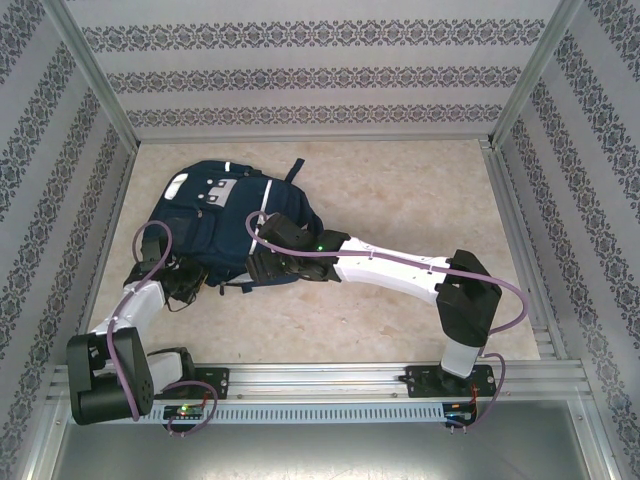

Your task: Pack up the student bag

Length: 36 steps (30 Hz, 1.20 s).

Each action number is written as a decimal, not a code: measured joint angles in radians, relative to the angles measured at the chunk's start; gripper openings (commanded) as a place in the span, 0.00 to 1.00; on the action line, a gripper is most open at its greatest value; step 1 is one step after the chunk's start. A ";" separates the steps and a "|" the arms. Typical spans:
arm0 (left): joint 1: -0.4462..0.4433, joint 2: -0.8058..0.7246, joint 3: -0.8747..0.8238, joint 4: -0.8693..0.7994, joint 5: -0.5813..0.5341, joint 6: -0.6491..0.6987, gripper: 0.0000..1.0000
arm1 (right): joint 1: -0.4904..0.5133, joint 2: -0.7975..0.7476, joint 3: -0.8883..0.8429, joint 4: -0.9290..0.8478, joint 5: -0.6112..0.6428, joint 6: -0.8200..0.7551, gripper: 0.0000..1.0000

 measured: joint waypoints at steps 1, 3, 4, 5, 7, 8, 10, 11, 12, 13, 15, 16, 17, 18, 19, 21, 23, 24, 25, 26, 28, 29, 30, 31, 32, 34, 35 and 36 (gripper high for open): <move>0.000 0.002 -0.002 0.006 0.003 -0.008 0.00 | 0.000 0.000 0.001 0.000 0.000 -0.001 0.78; -0.006 0.000 -0.011 0.026 0.005 -0.032 0.00 | 0.000 0.000 0.002 0.000 0.000 -0.003 0.76; -0.016 -0.002 -0.018 0.040 0.000 -0.048 0.00 | 0.000 0.001 0.002 -0.001 0.000 -0.004 0.75; -0.033 -0.006 -0.027 0.058 -0.008 -0.070 0.00 | 0.000 0.002 0.002 -0.003 0.000 -0.005 0.74; -0.083 -0.019 -0.040 0.086 -0.028 -0.113 0.00 | 0.000 0.003 0.002 -0.004 0.000 -0.005 0.71; -0.118 -0.026 -0.042 0.094 -0.042 -0.136 0.00 | 0.000 0.003 0.002 -0.005 0.000 -0.005 0.69; -0.198 -0.037 -0.043 0.110 -0.066 -0.178 0.00 | 0.000 0.003 0.002 -0.006 0.001 -0.004 0.66; -0.239 -0.042 -0.043 0.118 -0.077 -0.198 0.00 | 0.000 0.003 0.001 -0.006 0.001 -0.005 0.63; -0.270 -0.045 -0.043 0.125 -0.088 -0.214 0.00 | 0.000 0.003 0.000 -0.006 0.001 -0.004 0.62; -0.305 -0.046 -0.042 0.135 -0.098 -0.230 0.00 | 0.000 0.003 -0.005 -0.003 0.002 -0.004 0.61; -0.358 -0.046 -0.038 0.147 -0.119 -0.256 0.00 | 0.000 0.003 -0.019 0.005 0.005 -0.001 0.55; -0.377 -0.046 -0.035 0.149 -0.126 -0.265 0.00 | 0.000 0.003 -0.032 0.009 0.006 0.002 0.53; -0.392 -0.046 -0.031 0.150 -0.136 -0.271 0.00 | 0.002 0.003 -0.047 0.013 0.008 0.003 0.52; -0.402 -0.045 -0.028 0.150 -0.142 -0.275 0.00 | 0.004 0.003 -0.058 0.016 0.012 0.005 0.51; -0.409 -0.043 -0.024 0.150 -0.150 -0.279 0.00 | 0.007 0.007 -0.066 0.020 0.017 0.007 0.49; -0.416 -0.037 -0.023 0.150 -0.160 -0.282 0.00 | 0.018 0.035 -0.069 0.039 0.030 0.009 0.43; -0.416 -0.031 -0.023 0.151 -0.167 -0.282 0.00 | 0.029 0.081 -0.060 0.055 0.044 0.010 0.39; -0.418 -0.030 -0.023 0.153 -0.172 -0.278 0.00 | 0.033 0.113 -0.050 0.061 0.052 0.010 0.38; -0.421 -0.029 -0.023 0.153 -0.177 -0.273 0.00 | 0.037 0.139 -0.042 0.066 0.058 0.008 0.38; -0.422 -0.028 -0.023 0.153 -0.182 -0.266 0.00 | 0.039 0.171 -0.030 0.069 0.067 0.007 0.37; -0.422 -0.022 -0.023 0.157 -0.188 -0.251 0.00 | 0.039 0.225 -0.003 0.069 0.077 0.007 0.36; -0.422 -0.016 -0.023 0.161 -0.191 -0.243 0.00 | 0.039 0.251 0.014 0.069 0.081 0.006 0.36; -0.422 -0.007 -0.023 0.167 -0.193 -0.236 0.00 | 0.039 0.272 0.029 0.071 0.085 0.006 0.35; -0.422 0.002 -0.024 0.176 -0.194 -0.229 0.00 | 0.039 0.283 0.039 0.072 0.089 0.006 0.35; -0.422 0.016 -0.025 0.188 -0.196 -0.221 0.00 | 0.039 0.294 0.050 0.072 0.096 0.006 0.35; -0.422 0.043 -0.025 0.209 -0.199 -0.209 0.00 | 0.039 0.309 0.071 0.077 0.110 0.006 0.36; -0.422 0.059 -0.025 0.221 -0.202 -0.205 0.00 | 0.039 0.317 0.084 0.077 0.118 0.006 0.35; -0.422 0.074 -0.025 0.235 -0.205 -0.198 0.00 | 0.039 0.325 0.097 0.079 0.127 0.006 0.36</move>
